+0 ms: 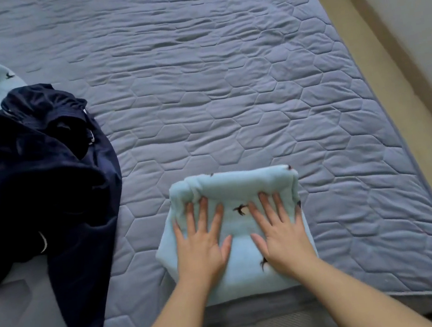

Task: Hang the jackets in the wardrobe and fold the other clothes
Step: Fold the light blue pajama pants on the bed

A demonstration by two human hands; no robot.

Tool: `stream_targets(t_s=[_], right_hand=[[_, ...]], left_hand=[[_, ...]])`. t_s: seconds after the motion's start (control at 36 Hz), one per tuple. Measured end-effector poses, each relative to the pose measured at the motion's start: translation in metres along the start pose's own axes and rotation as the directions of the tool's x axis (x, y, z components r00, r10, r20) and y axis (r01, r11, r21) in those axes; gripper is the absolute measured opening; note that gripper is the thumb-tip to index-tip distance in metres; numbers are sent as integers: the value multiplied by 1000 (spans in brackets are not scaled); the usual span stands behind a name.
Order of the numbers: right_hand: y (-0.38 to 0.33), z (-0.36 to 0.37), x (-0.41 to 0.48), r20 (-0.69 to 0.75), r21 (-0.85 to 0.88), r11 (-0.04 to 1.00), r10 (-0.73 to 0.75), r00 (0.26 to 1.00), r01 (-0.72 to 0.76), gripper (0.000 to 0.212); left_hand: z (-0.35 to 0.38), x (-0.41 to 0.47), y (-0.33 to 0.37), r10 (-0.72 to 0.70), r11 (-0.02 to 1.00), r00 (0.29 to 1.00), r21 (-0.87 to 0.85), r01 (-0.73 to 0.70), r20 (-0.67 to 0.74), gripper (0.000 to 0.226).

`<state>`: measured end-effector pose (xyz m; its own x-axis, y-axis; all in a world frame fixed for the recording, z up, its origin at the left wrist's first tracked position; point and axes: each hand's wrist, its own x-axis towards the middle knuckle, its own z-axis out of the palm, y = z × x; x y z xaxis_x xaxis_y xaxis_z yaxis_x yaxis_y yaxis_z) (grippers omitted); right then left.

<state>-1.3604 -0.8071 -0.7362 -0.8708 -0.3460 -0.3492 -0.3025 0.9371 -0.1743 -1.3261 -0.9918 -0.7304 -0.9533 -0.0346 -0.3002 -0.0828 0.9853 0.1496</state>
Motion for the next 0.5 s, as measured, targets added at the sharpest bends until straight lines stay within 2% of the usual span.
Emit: stream_targets(t_s=[0.06,0.08,0.14,0.17,0.19,0.22,0.28,0.36,0.42,0.47,0.5], right_hand=[[3,10,-7,31,51,996,73,997,-75,74],[5,11,-9,49,79,990,117,992,-121,75],[6,8,-11,68,154,965,202,977,-210,80],[7,5,-13,74,223,941,244,967,-255,83],[7,0,-15,80,310,904,283,956,-294,85],[8,-3,-16,84,396,860,315,945,-322,86],[11,-8,-16,109,539,749,392,913,-386,88],[15,-16,-14,213,749,463,509,834,-474,86],[19,-25,-15,351,821,241,502,790,-518,76],[25,-39,-22,502,813,60,429,751,-579,62],[27,-48,-27,562,797,-2,369,740,-605,56]], left_hand=[[-1,-8,4,-6,997,996,-83,-1,-84,69],[0,-12,4,-41,991,996,-134,29,-83,73],[3,-19,1,-217,945,976,-259,201,-35,88],[3,-23,0,-336,886,942,-341,315,-1,96],[2,-26,-1,-450,786,892,-453,421,48,104],[1,-27,-2,-544,644,831,-579,500,114,110],[-2,-26,-3,-625,372,739,-736,566,252,113],[-5,-25,-9,-555,165,703,-770,617,444,80],[-15,-25,-17,-396,41,704,-755,655,590,64],[-29,-28,-27,-193,-66,673,-694,717,714,69],[-38,-31,-30,-114,-87,653,-662,744,749,71]])
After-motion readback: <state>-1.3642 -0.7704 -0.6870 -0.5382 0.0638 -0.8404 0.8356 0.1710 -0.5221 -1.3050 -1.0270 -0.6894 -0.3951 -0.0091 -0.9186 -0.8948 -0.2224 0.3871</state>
